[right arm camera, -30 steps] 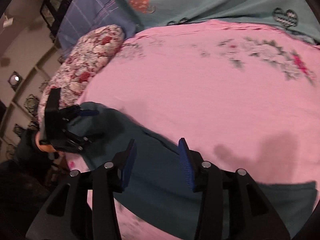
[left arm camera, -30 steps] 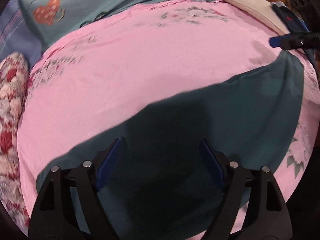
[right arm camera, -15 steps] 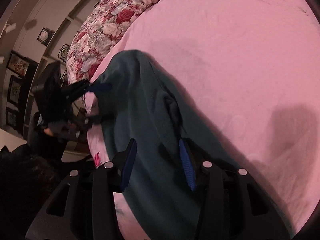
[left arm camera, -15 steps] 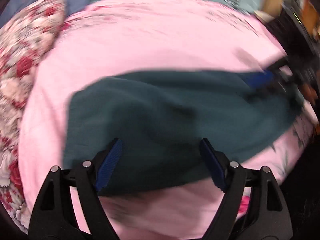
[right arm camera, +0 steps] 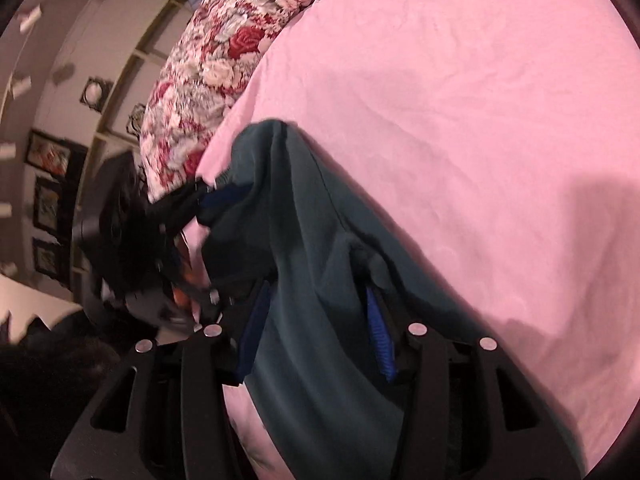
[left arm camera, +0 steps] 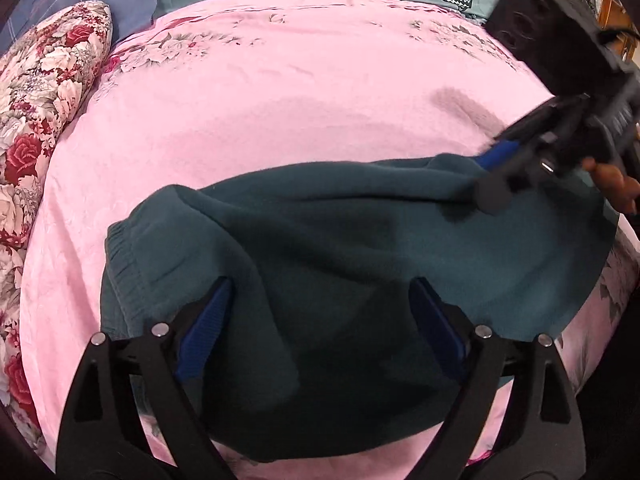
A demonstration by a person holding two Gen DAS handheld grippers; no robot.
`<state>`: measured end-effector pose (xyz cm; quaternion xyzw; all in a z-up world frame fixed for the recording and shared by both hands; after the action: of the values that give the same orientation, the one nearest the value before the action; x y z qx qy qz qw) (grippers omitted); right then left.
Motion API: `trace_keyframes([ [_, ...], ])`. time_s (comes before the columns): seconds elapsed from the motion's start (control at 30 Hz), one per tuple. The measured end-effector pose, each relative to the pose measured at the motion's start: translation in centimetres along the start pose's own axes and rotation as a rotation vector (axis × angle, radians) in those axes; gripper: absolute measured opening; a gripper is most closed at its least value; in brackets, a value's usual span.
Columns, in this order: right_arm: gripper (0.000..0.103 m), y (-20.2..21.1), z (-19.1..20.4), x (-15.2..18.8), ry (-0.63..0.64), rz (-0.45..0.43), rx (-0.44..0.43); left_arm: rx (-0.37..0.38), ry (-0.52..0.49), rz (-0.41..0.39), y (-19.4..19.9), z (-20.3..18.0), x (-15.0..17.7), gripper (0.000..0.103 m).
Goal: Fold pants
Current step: 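Fold the pants over with the right tool toward the left tool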
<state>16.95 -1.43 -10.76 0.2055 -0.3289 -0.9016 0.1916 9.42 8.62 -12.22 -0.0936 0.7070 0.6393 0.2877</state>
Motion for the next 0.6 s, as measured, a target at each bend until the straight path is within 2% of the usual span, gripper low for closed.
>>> trace_keyframes([
  [0.1,0.051,-1.2,-0.8,-1.8,-0.080,-0.027,-0.068,0.003,0.007,-0.006,0.0,-0.2,-0.1,0.091],
  [0.2,0.048,-0.1,-2.0,-2.6,-0.135,-0.153,-0.083,0.010,0.009,-0.018,0.1,-0.3,0.2,0.091],
  [0.23,0.041,0.7,-2.5,-2.8,-0.148,-0.222,-0.074,0.009,0.010,-0.019,0.2,-0.1,0.2,0.091],
  [0.27,0.026,1.2,-3.0,-2.8,-0.159,-0.254,-0.072,0.004,0.017,-0.019,0.5,-0.1,0.4,0.091],
  [0.33,0.011,1.6,-3.7,-2.5,-0.164,-0.271,-0.006,-0.013,0.047,-0.018,0.9,1.1,0.5,0.091],
  [0.4,0.008,1.6,-4.0,-2.4,-0.163,-0.288,0.050,-0.054,0.092,-0.029,1.7,3.0,0.7,0.090],
  [0.5,0.007,2.0,-3.0,-3.0,-0.108,-0.337,0.133,-0.066,0.156,-0.020,1.7,5.3,1.3,0.090],
  [0.57,0.006,1.9,-3.1,-3.6,-0.074,-0.361,0.253,-0.091,0.122,-0.016,1.0,5.1,1.9,0.090],
  [0.6,0.005,1.5,-3.7,-3.6,-0.088,-0.342,0.275,-0.100,0.107,-0.031,0.9,5.1,2.1,0.090],
])
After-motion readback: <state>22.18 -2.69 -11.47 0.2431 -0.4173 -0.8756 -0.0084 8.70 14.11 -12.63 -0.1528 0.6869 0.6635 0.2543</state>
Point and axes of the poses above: each gripper's, at about its wrist camera, not at the fingertips, and y roughly against the way its jaws point, z to its left, x to its underside, the point moved 3 cm from there along -y, roughly the way its jaws point
